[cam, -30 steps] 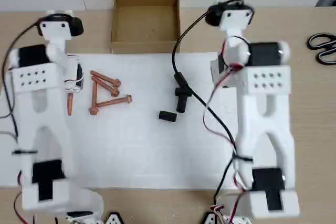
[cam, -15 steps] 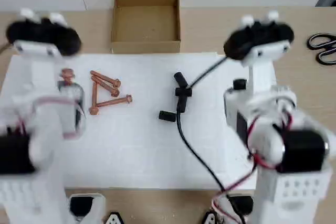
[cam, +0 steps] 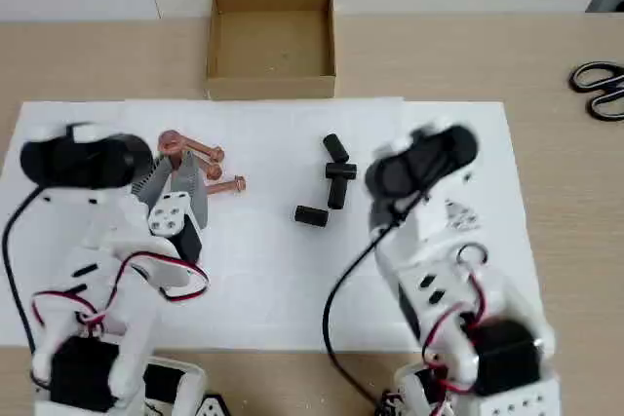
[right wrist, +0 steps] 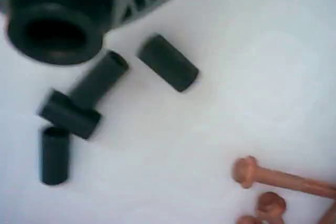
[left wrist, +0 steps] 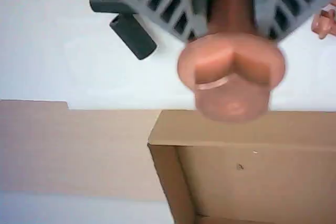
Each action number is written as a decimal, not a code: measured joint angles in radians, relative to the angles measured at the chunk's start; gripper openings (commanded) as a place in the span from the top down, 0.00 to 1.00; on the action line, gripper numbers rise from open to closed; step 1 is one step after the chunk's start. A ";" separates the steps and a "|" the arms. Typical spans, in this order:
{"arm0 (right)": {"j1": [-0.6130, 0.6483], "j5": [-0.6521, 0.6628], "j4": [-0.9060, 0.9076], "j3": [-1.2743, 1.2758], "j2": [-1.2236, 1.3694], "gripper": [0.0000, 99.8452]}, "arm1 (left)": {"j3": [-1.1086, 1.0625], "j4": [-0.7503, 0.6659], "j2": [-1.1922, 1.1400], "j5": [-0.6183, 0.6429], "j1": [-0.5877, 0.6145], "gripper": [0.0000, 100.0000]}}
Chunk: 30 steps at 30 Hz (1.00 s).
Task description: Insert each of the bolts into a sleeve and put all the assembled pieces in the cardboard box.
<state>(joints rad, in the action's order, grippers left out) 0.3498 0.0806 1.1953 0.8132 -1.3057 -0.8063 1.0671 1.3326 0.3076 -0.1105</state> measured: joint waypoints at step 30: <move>0.290 -0.140 -0.433 0.628 -0.402 1.00 | -0.206 -0.451 -0.215 0.032 -0.347 0.99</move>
<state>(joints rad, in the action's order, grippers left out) 0.6398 -0.0591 0.7626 1.4408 -1.7077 -1.0119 0.6160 1.1178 0.3399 -0.4572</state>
